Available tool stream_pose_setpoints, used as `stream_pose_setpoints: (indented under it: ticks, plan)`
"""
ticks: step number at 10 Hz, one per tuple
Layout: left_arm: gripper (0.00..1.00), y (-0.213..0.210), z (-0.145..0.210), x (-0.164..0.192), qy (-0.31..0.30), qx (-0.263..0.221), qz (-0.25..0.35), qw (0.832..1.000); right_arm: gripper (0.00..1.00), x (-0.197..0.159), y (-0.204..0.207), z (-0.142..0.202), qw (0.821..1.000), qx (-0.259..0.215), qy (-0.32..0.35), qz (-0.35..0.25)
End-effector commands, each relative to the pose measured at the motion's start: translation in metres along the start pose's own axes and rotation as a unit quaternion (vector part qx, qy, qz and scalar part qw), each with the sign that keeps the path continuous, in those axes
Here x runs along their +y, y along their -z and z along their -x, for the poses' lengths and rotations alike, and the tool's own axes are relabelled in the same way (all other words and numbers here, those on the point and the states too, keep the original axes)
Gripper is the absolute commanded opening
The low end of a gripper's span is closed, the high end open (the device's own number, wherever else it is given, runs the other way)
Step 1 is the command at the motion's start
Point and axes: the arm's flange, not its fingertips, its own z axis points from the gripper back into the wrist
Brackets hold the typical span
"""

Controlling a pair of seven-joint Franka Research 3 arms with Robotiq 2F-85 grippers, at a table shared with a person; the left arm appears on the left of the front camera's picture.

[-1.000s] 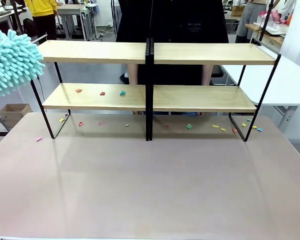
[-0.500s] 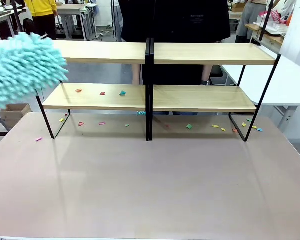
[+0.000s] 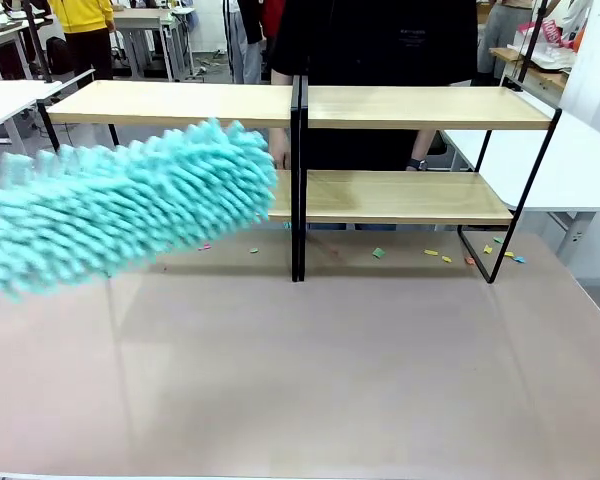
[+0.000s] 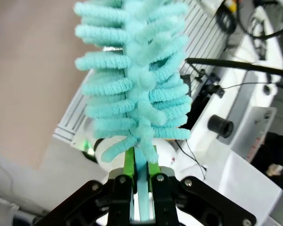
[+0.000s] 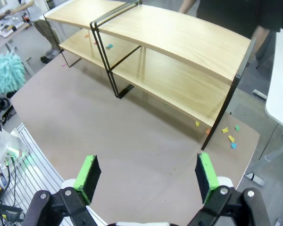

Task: Clean the shelves.
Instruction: Clean another randomly selected level of the Shelf with the Duster.

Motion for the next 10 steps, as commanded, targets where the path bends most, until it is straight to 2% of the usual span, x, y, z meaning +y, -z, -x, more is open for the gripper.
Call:
stream_pose_setpoints:
  ticks: [1,2,3,4,6,7,9,10]
  plan:
    - [0.12,0.035,-0.063,-0.010,0.007,0.067,-0.007,0.998,1.00,-0.001,0.001,0.001,1.000,-0.003,-0.006,-0.002]
    - [0.12,0.053,-0.085,-0.017,0.017,0.076,0.020,0.997,1.00,-0.001,0.001,0.001,1.000,-0.003,-0.006,-0.002]
    - [0.12,0.057,-0.095,-0.026,0.026,0.123,0.030,0.992,1.00,-0.001,0.001,0.001,1.000,-0.003,-0.006,-0.002]
    - [0.12,0.048,-0.068,-0.015,0.013,0.063,-0.003,0.998,1.00,-0.001,0.001,0.001,1.000,-0.003,-0.006,-0.002]
    - [0.12,0.048,-0.068,-0.015,0.013,0.063,-0.003,0.998,1.00,-0.001,0.001,0.001,1.000,-0.003,-0.006,-0.002]
    - [0.12,0.065,-0.090,-0.018,0.021,0.090,0.008,0.996,1.00,-0.001,0.001,0.001,1.000,-0.003,-0.006,-0.002]
    - [0.12,0.078,-0.116,-0.030,0.008,0.012,0.050,0.999,1.00,-0.001,0.001,0.001,1.000,-0.003,-0.006,-0.002]
    - [0.12,0.092,-0.138,-0.036,-0.020,-0.007,0.035,0.999,1.00,-0.001,0.001,0.001,1.000,-0.003,-0.006,-0.002]
